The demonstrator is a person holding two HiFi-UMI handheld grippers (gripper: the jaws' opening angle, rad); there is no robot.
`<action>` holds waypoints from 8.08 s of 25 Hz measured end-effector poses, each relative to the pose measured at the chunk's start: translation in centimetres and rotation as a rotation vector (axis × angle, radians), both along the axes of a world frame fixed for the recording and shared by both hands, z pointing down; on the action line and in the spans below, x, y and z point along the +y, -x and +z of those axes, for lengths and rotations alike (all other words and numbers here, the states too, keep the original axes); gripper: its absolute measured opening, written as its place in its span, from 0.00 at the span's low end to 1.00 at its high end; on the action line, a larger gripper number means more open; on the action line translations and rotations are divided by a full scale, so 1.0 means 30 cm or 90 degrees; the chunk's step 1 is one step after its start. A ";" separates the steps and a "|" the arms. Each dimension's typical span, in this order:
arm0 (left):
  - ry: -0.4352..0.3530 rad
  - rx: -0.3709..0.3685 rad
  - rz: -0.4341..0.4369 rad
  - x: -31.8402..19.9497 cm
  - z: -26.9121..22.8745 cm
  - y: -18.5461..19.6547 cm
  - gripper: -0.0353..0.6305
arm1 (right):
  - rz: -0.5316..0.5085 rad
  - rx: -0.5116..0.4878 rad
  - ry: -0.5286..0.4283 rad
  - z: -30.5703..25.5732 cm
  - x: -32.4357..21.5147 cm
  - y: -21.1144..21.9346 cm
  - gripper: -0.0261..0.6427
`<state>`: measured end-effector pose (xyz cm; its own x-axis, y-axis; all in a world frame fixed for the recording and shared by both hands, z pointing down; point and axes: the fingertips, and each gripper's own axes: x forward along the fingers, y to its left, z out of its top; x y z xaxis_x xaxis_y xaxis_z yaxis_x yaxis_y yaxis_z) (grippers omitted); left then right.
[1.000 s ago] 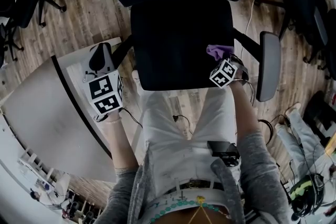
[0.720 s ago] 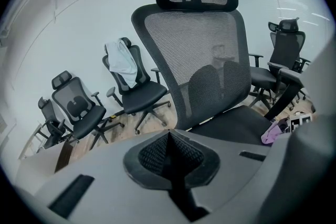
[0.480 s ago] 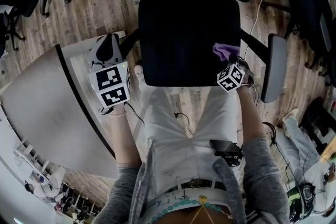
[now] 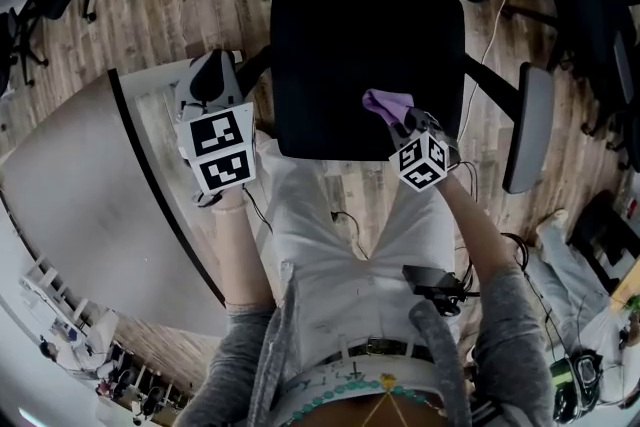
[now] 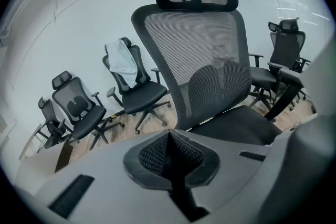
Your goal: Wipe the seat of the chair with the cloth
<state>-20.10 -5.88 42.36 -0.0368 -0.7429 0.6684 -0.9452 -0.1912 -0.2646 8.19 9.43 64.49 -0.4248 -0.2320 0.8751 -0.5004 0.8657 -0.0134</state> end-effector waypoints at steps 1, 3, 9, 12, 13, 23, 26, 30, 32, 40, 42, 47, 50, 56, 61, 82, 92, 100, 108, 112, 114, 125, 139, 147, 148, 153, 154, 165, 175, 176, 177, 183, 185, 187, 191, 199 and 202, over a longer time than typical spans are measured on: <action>0.000 0.000 0.000 0.001 0.000 0.003 0.06 | -0.011 -0.014 0.001 -0.010 0.012 0.050 0.11; 0.001 0.001 -0.002 0.003 0.002 0.008 0.06 | -0.032 -0.039 -0.002 -0.029 0.028 0.145 0.11; 0.004 -0.003 -0.001 -0.004 0.003 0.011 0.06 | -0.100 -0.104 -0.008 -0.080 0.066 0.421 0.11; 0.005 0.000 -0.002 -0.006 0.001 0.021 0.06 | -0.127 -0.118 -0.002 -0.070 0.093 0.547 0.11; 0.004 0.002 -0.001 -0.005 0.000 0.021 0.06 | -0.132 -0.120 0.002 -0.064 0.105 0.580 0.11; 0.006 0.007 0.000 -0.001 0.003 0.018 0.06 | -0.189 -0.052 0.022 0.065 0.181 0.708 0.11; 0.004 0.007 0.003 -0.005 0.002 0.017 0.06 | -0.190 -0.016 0.031 0.130 0.188 0.730 0.11; 0.004 0.007 0.002 -0.004 0.002 0.017 0.06 | -0.194 0.024 0.007 0.174 0.192 0.736 0.11; 0.004 0.006 0.002 -0.003 0.003 0.017 0.06 | -0.197 0.029 -0.009 0.174 0.192 0.736 0.11; 0.005 0.000 0.003 -0.007 0.002 0.015 0.06 | -0.231 0.047 -0.009 0.168 0.187 0.725 0.11; 0.005 -0.001 0.002 -0.007 0.003 0.015 0.06 | -0.240 0.056 -0.015 0.174 0.188 0.709 0.11; 0.005 -0.005 0.003 -0.005 0.005 0.013 0.06 | -0.226 0.064 -0.008 0.191 0.191 0.649 0.11; 0.004 -0.007 0.003 -0.006 0.002 0.014 0.06 | -0.224 0.070 -0.004 0.196 0.190 0.617 0.11; 0.004 -0.012 0.003 -0.003 -0.003 -0.003 0.06 | -0.222 0.073 -0.001 0.200 0.191 0.565 0.11; 0.003 -0.011 0.002 -0.006 0.000 0.005 0.06 | -0.219 0.079 0.003 0.208 0.185 0.549 0.11; -0.002 -0.024 -0.003 -0.006 -0.002 0.012 0.06 | -0.188 0.126 0.027 0.238 0.187 0.347 0.11; 0.001 -0.015 -0.007 0.002 -0.006 0.011 0.06 | -0.188 0.143 0.028 0.238 0.195 0.271 0.11; 0.000 -0.019 -0.005 -0.002 0.001 0.004 0.06 | -0.182 0.149 0.030 0.248 0.192 0.214 0.11; 0.000 -0.023 -0.004 -0.004 0.002 0.000 0.06 | -0.174 0.164 0.032 0.251 0.193 0.142 0.11; 0.000 -0.020 -0.003 -0.003 0.002 0.001 0.06 | -0.168 0.173 0.033 0.250 0.194 0.113 0.11; -0.001 -0.022 -0.003 -0.003 -0.001 0.003 0.06 | -0.159 0.175 0.035 0.248 0.195 0.097 0.11; -0.001 -0.027 -0.005 0.003 -0.002 -0.007 0.06 | -0.143 0.197 0.030 0.251 0.211 -0.024 0.11; 0.000 -0.031 -0.002 0.005 0.003 -0.011 0.06 | -0.102 0.212 0.028 0.228 0.208 -0.174 0.11; -0.001 -0.033 -0.002 0.002 0.006 -0.013 0.06 | -0.078 0.213 0.030 0.217 0.206 -0.254 0.11; 0.000 -0.033 -0.003 0.003 0.007 -0.014 0.06 | -0.077 0.213 0.030 0.217 0.207 -0.263 0.11; 0.001 -0.035 -0.004 0.002 0.008 -0.015 0.06 | -0.068 0.211 0.033 0.211 0.205 -0.292 0.11; 0.002 -0.036 -0.004 0.002 0.007 -0.015 0.06 | -0.068 0.209 0.033 0.209 0.205 -0.297 0.11; -0.001 -0.036 -0.003 -0.005 -0.001 -0.023 0.06 | -0.072 0.193 0.050 0.188 0.198 -0.388 0.11; -0.003 -0.039 -0.004 -0.008 0.003 -0.017 0.06 | -0.063 0.181 0.055 0.196 0.193 -0.386 0.11; -0.003 -0.037 -0.003 -0.009 0.003 -0.019 0.06 | -0.060 0.178 0.054 0.192 0.193 -0.388 0.11; -0.003 -0.036 -0.002 -0.010 0.004 -0.020 0.06 | -0.056 0.175 0.051 0.188 0.194 -0.389 0.11; -0.004 -0.037 -0.001 -0.006 0.006 -0.016 0.06 | -0.019 0.138 0.056 0.165 0.198 -0.370 0.11; -0.005 -0.039 -0.002 -0.005 0.007 -0.018 0.06 | -0.009 0.113 0.061 0.144 0.198 -0.352 0.11; -0.006 -0.042 -0.002 -0.004 0.006 -0.020 0.06 | -0.009 0.085 0.055 0.112 0.196 -0.321 0.11; -0.006 -0.041 -0.002 -0.002 0.005 -0.020 0.06 | -0.042 0.036 0.039 0.044 0.202 -0.216 0.11; -0.004 -0.045 -0.003 -0.005 0.006 -0.014 0.06 | -0.147 -0.050 0.016 -0.034 0.229 0.060 0.11; -0.004 -0.041 -0.003 -0.006 0.004 -0.014 0.06 | -0.189 -0.077 0.007 -0.052 0.244 0.173 0.11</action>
<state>-19.67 -6.04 42.47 -0.0832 -0.7473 0.6593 -0.9271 -0.1846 -0.3263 3.01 16.74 62.92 -0.5736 -0.0735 0.8158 -0.2206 0.9730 -0.0674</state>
